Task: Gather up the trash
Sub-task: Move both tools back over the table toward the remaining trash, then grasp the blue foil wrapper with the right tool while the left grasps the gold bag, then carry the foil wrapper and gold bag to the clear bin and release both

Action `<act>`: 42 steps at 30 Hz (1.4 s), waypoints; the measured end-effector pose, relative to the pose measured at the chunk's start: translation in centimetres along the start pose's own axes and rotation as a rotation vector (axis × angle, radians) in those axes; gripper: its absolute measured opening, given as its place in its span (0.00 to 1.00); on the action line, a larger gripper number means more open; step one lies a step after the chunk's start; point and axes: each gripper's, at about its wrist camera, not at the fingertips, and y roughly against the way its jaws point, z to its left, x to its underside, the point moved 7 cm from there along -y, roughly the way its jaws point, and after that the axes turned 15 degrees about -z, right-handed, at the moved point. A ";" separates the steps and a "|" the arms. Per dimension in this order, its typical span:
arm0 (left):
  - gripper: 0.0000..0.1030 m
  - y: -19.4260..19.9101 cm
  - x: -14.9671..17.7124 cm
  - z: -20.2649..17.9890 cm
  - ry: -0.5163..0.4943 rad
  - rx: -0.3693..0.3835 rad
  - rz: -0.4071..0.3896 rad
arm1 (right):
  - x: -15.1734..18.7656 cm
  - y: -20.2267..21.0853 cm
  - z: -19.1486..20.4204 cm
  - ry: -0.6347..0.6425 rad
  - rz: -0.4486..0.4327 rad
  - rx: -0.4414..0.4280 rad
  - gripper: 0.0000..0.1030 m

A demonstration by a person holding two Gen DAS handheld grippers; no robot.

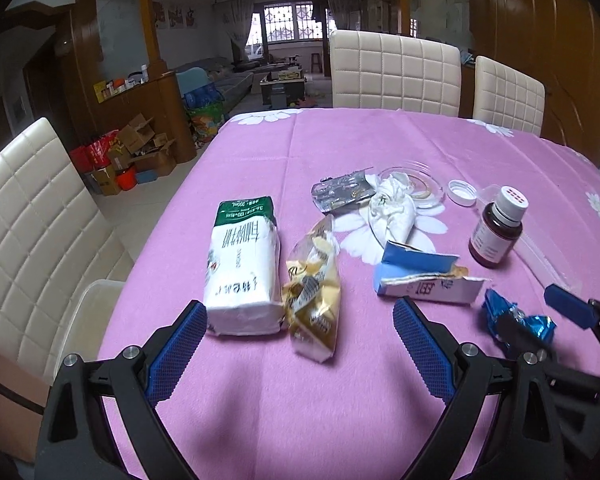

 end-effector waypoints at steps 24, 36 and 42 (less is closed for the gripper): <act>0.22 1.9 0.6 0.4 -0.034 0.008 -0.078 | -0.2 0.3 0.5 -0.067 -0.002 -0.014 0.37; 0.22 5.4 0.0 4.2 0.016 -0.029 -0.129 | -2.1 2.8 4.8 -0.003 -0.055 -0.061 0.37; 0.22 6.3 0.2 5.7 0.033 -0.048 -0.137 | -2.7 3.4 6.5 0.021 -0.069 -0.073 0.37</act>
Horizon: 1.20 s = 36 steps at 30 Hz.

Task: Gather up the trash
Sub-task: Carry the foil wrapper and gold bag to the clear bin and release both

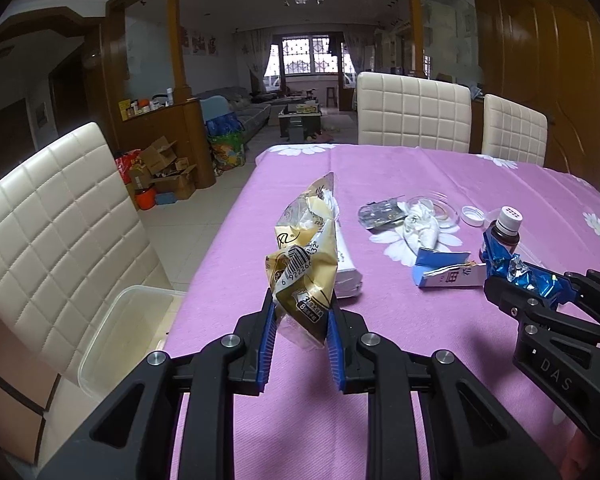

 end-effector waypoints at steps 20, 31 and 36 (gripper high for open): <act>0.22 1.3 0.4 3.9 0.062 -0.040 -0.016 | -0.9 0.4 3.6 0.055 -0.010 -0.021 0.37; 0.22 1.2 1.5 7.9 0.101 -0.105 0.002 | -0.7 -0.8 7.4 0.100 0.010 -0.067 0.37; 0.22 1.0 1.9 10.5 0.128 -0.147 0.012 | -0.9 -1.5 9.4 0.126 0.014 -0.095 0.37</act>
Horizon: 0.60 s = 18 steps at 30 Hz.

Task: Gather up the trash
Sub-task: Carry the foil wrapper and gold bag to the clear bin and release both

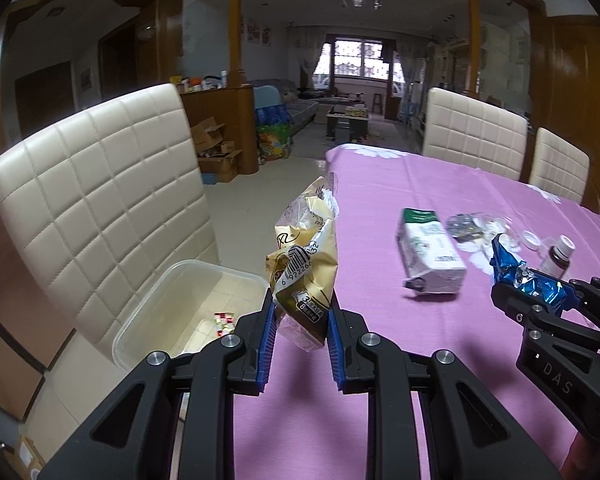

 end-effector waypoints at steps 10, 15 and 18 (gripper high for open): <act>0.22 -1.9 0.7 4.7 0.038 -0.083 0.030 | -1.2 -2.9 4.4 0.051 0.008 -0.059 0.37; 0.22 -3.2 0.9 7.3 0.049 -0.133 0.038 | -1.6 -4.3 6.7 0.079 0.012 -0.092 0.37; 0.22 -3.9 1.0 8.5 0.055 -0.154 0.043 | -1.8 -5.0 7.7 0.092 0.014 -0.106 0.37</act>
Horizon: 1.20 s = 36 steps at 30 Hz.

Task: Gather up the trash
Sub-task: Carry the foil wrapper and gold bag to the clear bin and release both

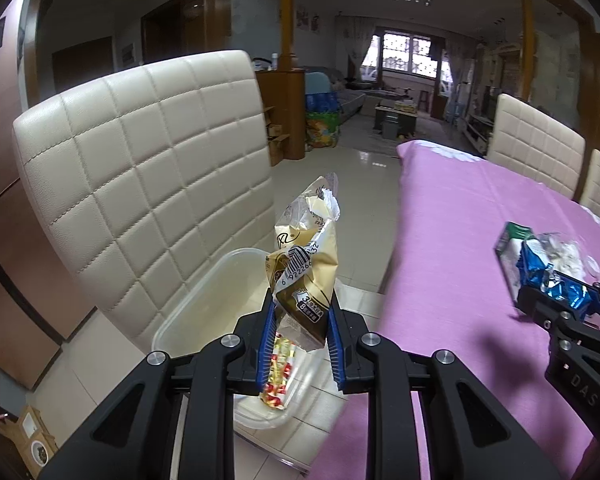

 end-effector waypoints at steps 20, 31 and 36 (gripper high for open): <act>0.24 -4.4 1.2 3.7 0.009 -0.066 0.041 | -1.5 -4.8 4.3 0.049 0.014 -0.060 0.37; 0.72 -5.5 1.4 4.8 0.042 -0.097 0.065 | -1.7 -5.3 4.2 0.049 0.017 -0.061 0.37; 0.75 -5.6 1.7 5.2 0.051 -0.103 0.075 | -1.5 -5.4 4.0 0.049 0.025 -0.059 0.37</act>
